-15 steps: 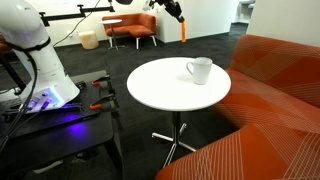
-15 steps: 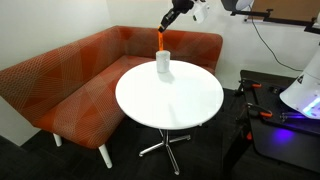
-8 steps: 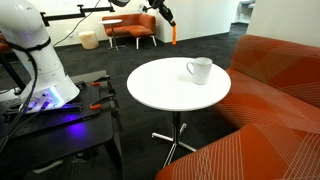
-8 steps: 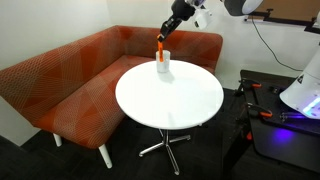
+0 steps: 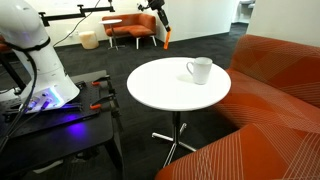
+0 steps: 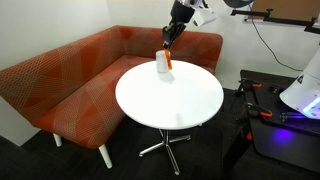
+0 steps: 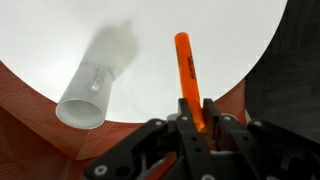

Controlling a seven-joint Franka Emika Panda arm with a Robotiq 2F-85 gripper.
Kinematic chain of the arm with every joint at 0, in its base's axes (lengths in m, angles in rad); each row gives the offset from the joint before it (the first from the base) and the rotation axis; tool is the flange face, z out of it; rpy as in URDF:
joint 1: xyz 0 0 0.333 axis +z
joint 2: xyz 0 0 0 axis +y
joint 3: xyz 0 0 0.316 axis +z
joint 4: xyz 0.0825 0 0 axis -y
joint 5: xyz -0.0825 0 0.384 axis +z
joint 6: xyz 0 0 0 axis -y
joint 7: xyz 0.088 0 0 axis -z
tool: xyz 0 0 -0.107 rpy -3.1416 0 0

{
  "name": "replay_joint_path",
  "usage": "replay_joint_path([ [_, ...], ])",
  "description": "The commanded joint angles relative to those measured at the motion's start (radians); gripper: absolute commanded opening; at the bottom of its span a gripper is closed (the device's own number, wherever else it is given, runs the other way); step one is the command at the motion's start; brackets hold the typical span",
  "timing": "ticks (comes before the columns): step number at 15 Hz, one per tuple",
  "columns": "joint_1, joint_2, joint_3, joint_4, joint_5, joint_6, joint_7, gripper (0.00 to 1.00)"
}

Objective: Place the marker on the table

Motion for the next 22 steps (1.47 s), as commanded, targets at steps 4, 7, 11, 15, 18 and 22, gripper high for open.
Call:
replay_joint_path([
  [4, -0.201, 0.092, 0.234, 0.172, 0.205, -0.218, -0.078, 0.05],
  [7, -0.225, 0.157, 0.263, 0.248, 0.239, -0.299, -0.058, 0.05],
  [11, -0.220, 0.262, 0.284, 0.346, 0.277, -0.392, -0.052, 0.05],
  [15, -0.202, 0.360, 0.277, 0.447, 0.269, -0.475, 0.001, 0.05],
  [18, -0.203, 0.422, 0.270, 0.520, 0.278, -0.545, 0.020, 0.05],
  [22, -0.210, 0.488, 0.264, 0.601, 0.296, -0.637, 0.038, 0.05],
])
